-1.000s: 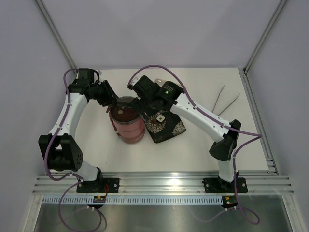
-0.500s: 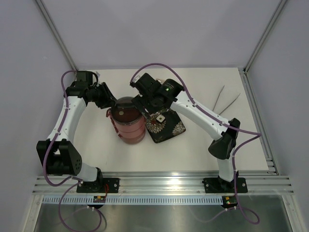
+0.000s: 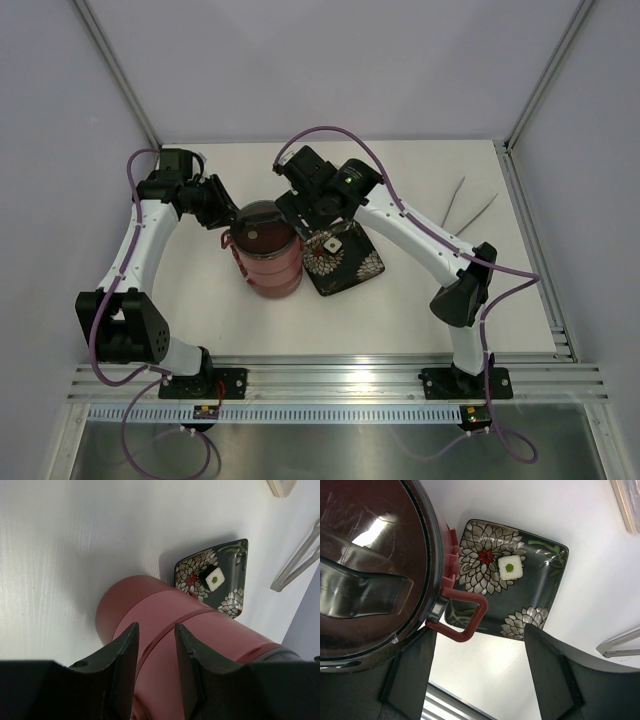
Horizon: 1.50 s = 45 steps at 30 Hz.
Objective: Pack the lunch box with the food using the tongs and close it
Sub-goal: Close the box lid on the packing box.
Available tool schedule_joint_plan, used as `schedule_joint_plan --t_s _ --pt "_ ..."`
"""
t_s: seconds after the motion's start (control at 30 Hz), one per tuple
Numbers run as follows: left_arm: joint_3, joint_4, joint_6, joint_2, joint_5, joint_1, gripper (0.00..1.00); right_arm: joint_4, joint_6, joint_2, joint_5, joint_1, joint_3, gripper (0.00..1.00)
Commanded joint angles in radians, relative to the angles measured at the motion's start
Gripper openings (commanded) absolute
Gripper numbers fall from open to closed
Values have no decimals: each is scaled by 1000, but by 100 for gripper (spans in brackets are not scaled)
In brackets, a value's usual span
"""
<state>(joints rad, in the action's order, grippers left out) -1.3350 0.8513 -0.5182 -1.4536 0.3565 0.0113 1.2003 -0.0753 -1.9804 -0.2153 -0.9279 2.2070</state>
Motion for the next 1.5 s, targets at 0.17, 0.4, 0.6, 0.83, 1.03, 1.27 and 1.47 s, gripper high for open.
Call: schedule_joint_plan --t_s 0.17,0.4,0.6,0.83,1.03,1.27,1.47 --pt "-47 77 44 61 -31 -5 40 -38 -14 -12 28 34 39 77" --pt "-46 81 40 61 -30 -8 40 -50 -12 0 44 34 8 77" --pt "-64 101 46 58 -39 -10 41 -61 -18 2 56 34 -4 77" --pt "-61 121 56 68 -45 -10 40 -54 -21 -12 67 49 10 77" --pt "-59 137 63 81 -57 -10 40 -57 -20 -5 62 51 -10 78" --pt "-59 138 69 73 -65 -45 41 -39 -26 23 70 52 -32 78" --pt "-72 150 86 68 -82 -68 41 -39 -40 66 68 52 -102 78"
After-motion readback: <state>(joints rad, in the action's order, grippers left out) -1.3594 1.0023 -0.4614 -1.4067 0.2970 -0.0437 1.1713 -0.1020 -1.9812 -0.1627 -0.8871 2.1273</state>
